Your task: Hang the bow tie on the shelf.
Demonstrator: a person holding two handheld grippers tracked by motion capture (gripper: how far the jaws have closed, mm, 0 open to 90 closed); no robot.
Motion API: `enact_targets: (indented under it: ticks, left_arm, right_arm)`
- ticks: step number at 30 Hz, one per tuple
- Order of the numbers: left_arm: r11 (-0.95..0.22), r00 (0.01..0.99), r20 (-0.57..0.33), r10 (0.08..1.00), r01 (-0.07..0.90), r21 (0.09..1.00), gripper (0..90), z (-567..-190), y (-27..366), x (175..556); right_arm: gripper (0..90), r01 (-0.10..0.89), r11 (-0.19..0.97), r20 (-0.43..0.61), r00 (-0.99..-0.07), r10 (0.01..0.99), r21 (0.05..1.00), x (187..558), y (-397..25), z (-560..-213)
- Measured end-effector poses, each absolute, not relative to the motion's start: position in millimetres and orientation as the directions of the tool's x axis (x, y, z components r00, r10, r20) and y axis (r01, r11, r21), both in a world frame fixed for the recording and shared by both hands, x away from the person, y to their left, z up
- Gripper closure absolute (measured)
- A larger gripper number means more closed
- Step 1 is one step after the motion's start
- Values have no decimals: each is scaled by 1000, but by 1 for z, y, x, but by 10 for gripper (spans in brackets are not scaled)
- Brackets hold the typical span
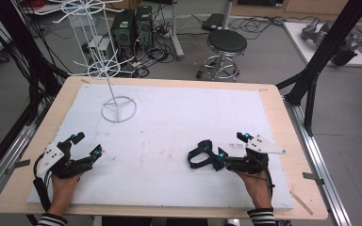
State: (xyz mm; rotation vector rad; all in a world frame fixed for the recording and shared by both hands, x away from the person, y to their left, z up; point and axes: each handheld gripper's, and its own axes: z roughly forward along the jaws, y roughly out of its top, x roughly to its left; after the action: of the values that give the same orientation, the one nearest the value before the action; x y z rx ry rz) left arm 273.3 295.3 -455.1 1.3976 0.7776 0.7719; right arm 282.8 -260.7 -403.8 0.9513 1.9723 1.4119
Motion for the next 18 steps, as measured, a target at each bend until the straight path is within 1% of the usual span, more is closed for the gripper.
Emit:
enact_targets:
  ticks: [4, 8, 18]
  left_arm:
    - [26, 541, -17, 841, -10, 1000, 168, -455, 295, 273]
    - [26, 541, -17, 841, -11, 1000, 168, -455, 295, 273]
    - [25, 541, -16, 841, -9, 1000, 168, -455, 295, 273]
  right_arm:
    - [96, 256, 266, -39, -649, 760, 929, 288, -254, -399]
    - [96, 284, 299, -35, -670, 742, 911, 291, -252, -397]
    - [96, 377, 391, -22, -696, 718, 839, 296, -253, -395]
